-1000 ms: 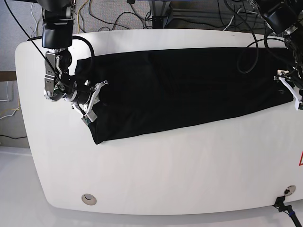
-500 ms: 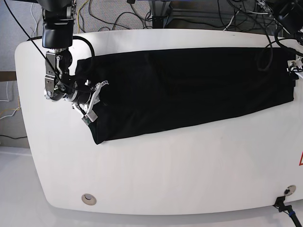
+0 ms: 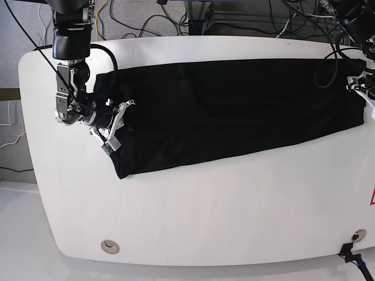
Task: Fold the T-shirt properly
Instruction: 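Release the shirt edge with the left gripper and raise it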
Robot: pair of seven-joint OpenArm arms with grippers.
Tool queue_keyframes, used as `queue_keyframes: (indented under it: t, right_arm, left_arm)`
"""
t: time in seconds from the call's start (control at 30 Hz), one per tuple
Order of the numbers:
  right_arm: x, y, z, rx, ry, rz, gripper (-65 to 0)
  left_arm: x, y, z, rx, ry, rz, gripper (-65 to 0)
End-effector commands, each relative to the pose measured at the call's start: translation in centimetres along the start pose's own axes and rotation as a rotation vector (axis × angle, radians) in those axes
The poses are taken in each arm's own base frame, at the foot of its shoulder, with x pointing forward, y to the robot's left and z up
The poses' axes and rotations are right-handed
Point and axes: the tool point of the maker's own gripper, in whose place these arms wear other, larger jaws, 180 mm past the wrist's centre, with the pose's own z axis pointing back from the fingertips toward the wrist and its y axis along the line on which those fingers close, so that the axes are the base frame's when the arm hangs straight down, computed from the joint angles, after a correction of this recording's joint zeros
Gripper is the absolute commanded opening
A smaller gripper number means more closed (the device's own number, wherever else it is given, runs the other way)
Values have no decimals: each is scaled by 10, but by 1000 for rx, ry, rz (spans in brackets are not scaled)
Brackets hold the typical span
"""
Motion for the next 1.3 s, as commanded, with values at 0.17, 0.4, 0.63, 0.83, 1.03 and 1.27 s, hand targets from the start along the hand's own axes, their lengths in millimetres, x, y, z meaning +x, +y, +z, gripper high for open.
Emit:
queue_keyframes:
  t: [0.17, 0.4, 0.63, 0.83, 1.03, 1.27]
  right_arm:
    - [-55, -14, 3, -75, 245, 23, -650]
    - [-53, -6, -3, -60, 240, 22, -650]
    - [-53, -3, -5, -52, 235, 16, -650]
    - [-53, -3, -5, -52, 235, 16, -650]
    - [-53, -3, -5, -51, 234, 16, -650]
    - [-53, -3, -5, -51, 235, 15, -650]
  left_arm:
    - [-7, 12, 1, 10, -15, 9, -162]
    - [-12, -14, -12, -43, 16, -38, -165]
    - [-16, -30, -18, -73, 21, -35, -367]
    - [-9, -30, -15, -71, -2, -37, -643]
    - [29, -41, 21, -70, -85, -116, -643]
    - [60, -84, 61, -82, -131, -255, -643]
